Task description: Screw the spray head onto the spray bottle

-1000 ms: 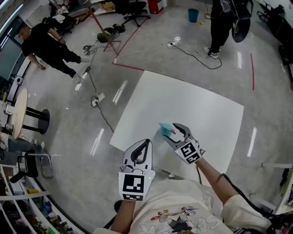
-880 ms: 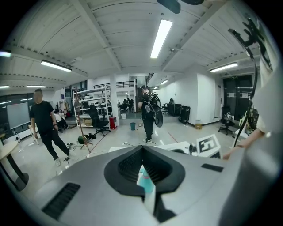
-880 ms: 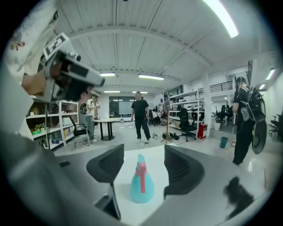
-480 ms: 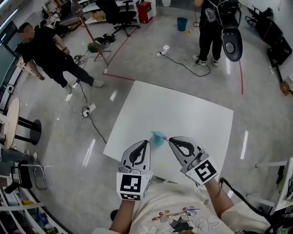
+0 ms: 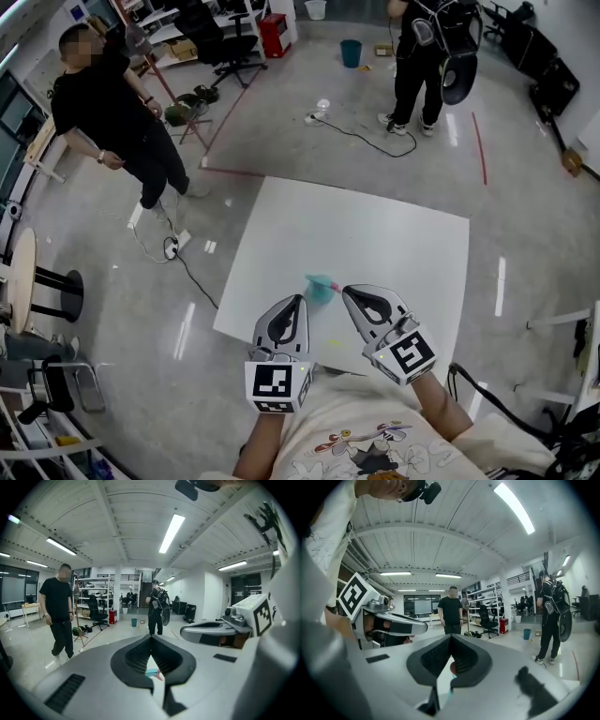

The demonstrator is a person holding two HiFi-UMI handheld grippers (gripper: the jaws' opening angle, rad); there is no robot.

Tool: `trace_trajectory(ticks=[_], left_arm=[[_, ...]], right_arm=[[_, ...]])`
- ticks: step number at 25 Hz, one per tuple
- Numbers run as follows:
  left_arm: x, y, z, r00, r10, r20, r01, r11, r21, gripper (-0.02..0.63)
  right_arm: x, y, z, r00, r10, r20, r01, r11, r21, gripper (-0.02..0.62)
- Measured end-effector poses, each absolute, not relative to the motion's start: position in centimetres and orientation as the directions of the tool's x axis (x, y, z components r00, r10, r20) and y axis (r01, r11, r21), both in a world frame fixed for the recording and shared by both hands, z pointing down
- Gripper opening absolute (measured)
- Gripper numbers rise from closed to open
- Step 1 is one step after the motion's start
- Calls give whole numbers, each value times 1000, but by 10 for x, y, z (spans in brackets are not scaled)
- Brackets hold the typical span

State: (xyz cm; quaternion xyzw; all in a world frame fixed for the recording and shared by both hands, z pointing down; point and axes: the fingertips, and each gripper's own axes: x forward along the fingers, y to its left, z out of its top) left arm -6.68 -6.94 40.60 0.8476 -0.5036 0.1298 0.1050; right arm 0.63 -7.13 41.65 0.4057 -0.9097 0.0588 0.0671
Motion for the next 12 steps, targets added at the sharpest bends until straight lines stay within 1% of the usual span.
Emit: trace_trajectory(ticks=[12], left_arm=[[-76, -62, 409, 468, -818, 334, -877, -477, 62, 6]], right_arm=[[11, -68, 413, -632, -757, 165, -773, 629, -79, 6]])
